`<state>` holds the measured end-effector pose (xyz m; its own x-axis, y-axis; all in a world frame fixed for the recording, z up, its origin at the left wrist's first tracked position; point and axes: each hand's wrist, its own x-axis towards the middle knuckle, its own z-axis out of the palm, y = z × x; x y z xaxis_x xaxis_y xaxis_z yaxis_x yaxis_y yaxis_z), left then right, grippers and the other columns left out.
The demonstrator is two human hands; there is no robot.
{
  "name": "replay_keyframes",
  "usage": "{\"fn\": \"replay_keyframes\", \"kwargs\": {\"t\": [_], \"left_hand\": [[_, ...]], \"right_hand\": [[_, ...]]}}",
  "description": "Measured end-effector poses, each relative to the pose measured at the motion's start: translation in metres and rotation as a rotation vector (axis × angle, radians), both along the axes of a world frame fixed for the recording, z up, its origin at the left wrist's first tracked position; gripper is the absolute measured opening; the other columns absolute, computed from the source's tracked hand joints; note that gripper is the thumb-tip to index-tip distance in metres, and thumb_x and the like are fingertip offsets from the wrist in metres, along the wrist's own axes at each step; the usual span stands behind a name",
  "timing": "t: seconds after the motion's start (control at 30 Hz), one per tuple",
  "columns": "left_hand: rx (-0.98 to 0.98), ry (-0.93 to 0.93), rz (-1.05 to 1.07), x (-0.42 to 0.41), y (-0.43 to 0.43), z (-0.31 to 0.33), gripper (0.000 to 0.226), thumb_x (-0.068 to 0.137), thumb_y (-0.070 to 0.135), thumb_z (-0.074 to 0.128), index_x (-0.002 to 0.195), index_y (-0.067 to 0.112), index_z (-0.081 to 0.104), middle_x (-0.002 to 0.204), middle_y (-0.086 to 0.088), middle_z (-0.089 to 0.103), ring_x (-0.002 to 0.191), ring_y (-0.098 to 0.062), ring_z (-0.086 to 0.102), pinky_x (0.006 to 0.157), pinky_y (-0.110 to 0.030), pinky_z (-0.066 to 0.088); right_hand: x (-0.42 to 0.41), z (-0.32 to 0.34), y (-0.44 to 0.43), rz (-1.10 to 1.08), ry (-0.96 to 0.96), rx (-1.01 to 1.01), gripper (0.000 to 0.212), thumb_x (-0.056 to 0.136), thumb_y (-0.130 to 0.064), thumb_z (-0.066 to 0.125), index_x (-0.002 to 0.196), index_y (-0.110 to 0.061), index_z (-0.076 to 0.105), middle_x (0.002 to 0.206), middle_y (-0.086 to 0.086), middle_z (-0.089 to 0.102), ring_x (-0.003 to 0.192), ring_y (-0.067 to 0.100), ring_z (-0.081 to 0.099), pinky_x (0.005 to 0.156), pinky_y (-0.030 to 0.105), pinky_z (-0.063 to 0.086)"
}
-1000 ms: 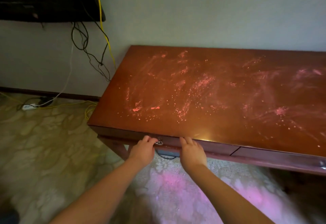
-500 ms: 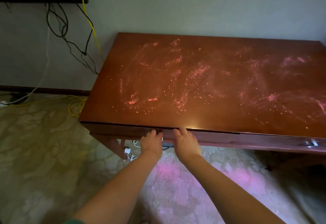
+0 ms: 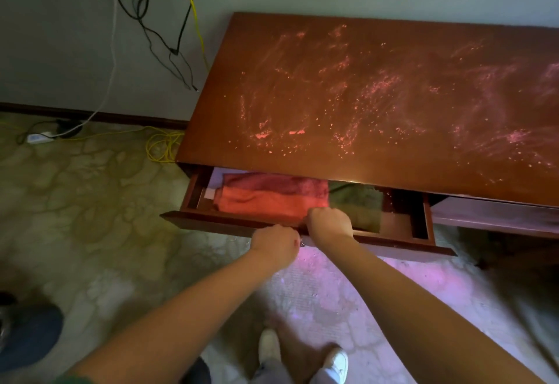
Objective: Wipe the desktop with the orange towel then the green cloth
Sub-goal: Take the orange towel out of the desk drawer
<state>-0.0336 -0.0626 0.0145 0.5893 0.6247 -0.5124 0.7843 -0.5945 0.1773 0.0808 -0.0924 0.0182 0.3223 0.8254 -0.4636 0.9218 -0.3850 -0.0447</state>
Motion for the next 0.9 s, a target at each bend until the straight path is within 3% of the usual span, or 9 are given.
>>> {"fn": "replay_keyframes", "kwargs": {"t": [0.07, 0.13, 0.27, 0.4, 0.53, 0.6, 0.67, 0.8, 0.9], "left_hand": [[-0.118, -0.111, 0.114, -0.013, 0.012, 0.006, 0.032, 0.092, 0.04, 0.046, 0.094, 0.018, 0.069, 0.096, -0.004, 0.07, 0.092, -0.025, 0.065, 0.079, -0.034, 0.05], [-0.207, -0.249, 0.259, -0.025, 0.029, 0.007, 0.037, 0.09, 0.046, 0.052, 0.092, 0.014, 0.07, 0.09, -0.003, 0.071, 0.084, -0.02, 0.066, 0.078, -0.035, 0.052], [-0.062, -0.216, 0.322, -0.05, 0.067, -0.012, 0.029, 0.092, 0.037, 0.053, 0.112, 0.017, 0.061, 0.112, 0.004, 0.063, 0.102, -0.017, 0.06, 0.088, -0.03, 0.045], [0.014, -0.126, 0.316, -0.064, 0.091, -0.035, 0.045, 0.092, 0.027, 0.053, 0.134, 0.014, 0.043, 0.136, -0.008, 0.048, 0.121, -0.027, 0.049, 0.099, -0.043, 0.043], [0.05, -0.026, 0.237, -0.066, 0.108, -0.049, 0.053, 0.093, 0.02, 0.049, 0.142, 0.013, 0.031, 0.144, -0.008, 0.04, 0.127, -0.027, 0.043, 0.104, -0.043, 0.039], [0.083, 0.013, 0.195, -0.066, 0.113, -0.053, 0.05, 0.094, 0.021, 0.047, 0.141, 0.013, 0.033, 0.141, -0.009, 0.044, 0.125, -0.026, 0.045, 0.104, -0.04, 0.039], [0.117, 0.042, 0.149, -0.066, 0.119, -0.055, 0.043, 0.093, 0.024, 0.05, 0.135, 0.015, 0.041, 0.137, -0.007, 0.047, 0.124, -0.024, 0.045, 0.102, -0.037, 0.039], [0.155, 0.11, -0.038, -0.067, 0.13, -0.041, 0.039, 0.09, 0.034, 0.056, 0.126, 0.02, 0.052, 0.132, -0.003, 0.048, 0.125, -0.023, 0.041, 0.103, -0.036, 0.034], [0.034, 0.005, -0.058, -0.074, 0.139, -0.024, 0.04, 0.086, 0.033, 0.062, 0.121, 0.017, 0.055, 0.127, -0.003, 0.05, 0.121, -0.023, 0.046, 0.096, -0.034, 0.037]], "right_hand": [[-0.004, -0.001, -0.002, -0.008, 0.004, -0.018, 0.03, 0.095, -0.01, 0.043, 0.12, -0.012, 0.059, 0.121, 0.009, 0.062, 0.112, 0.029, 0.059, 0.082, 0.033, 0.047], [-0.007, -0.003, -0.003, -0.014, 0.009, -0.058, 0.03, 0.097, -0.012, 0.042, 0.12, -0.012, 0.06, 0.122, 0.009, 0.062, 0.113, 0.029, 0.058, 0.082, 0.032, 0.047], [-0.009, 0.0, -0.001, -0.021, 0.034, -0.191, 0.029, 0.096, -0.008, 0.042, 0.121, -0.009, 0.058, 0.125, 0.011, 0.06, 0.115, 0.028, 0.057, 0.085, 0.033, 0.048], [-0.013, -0.004, 0.007, -0.094, 0.064, -0.248, 0.033, 0.094, -0.006, 0.047, 0.126, -0.009, 0.055, 0.127, 0.008, 0.059, 0.114, 0.027, 0.059, 0.085, 0.033, 0.048], [-0.011, -0.017, 0.027, -0.164, 0.075, -0.055, 0.055, 0.093, 0.001, 0.038, 0.146, -0.012, 0.029, 0.153, 0.004, 0.025, 0.122, 0.028, 0.052, 0.077, 0.036, 0.047], [-0.01, -0.023, 0.036, -0.152, 0.11, -0.057, 0.064, 0.091, 0.006, 0.037, 0.149, -0.014, 0.018, 0.159, 0.0, 0.006, 0.134, 0.028, 0.039, 0.083, 0.038, 0.048], [-0.01, -0.03, 0.042, -0.151, 0.11, -0.093, 0.066, 0.092, 0.005, 0.036, 0.151, -0.015, 0.012, 0.159, 0.003, 0.007, 0.137, 0.029, 0.033, 0.091, 0.04, 0.047], [-0.012, -0.03, 0.049, -0.146, 0.046, -0.102, 0.049, 0.094, 0.003, 0.036, 0.141, -0.009, 0.035, 0.146, 0.009, 0.031, 0.128, 0.029, 0.043, 0.093, 0.039, 0.046], [-0.015, -0.019, 0.052, -0.124, 0.014, -0.127, 0.044, 0.093, 0.004, 0.039, 0.134, -0.008, 0.049, 0.141, 0.008, 0.034, 0.122, 0.03, 0.049, 0.09, 0.038, 0.047]]}}
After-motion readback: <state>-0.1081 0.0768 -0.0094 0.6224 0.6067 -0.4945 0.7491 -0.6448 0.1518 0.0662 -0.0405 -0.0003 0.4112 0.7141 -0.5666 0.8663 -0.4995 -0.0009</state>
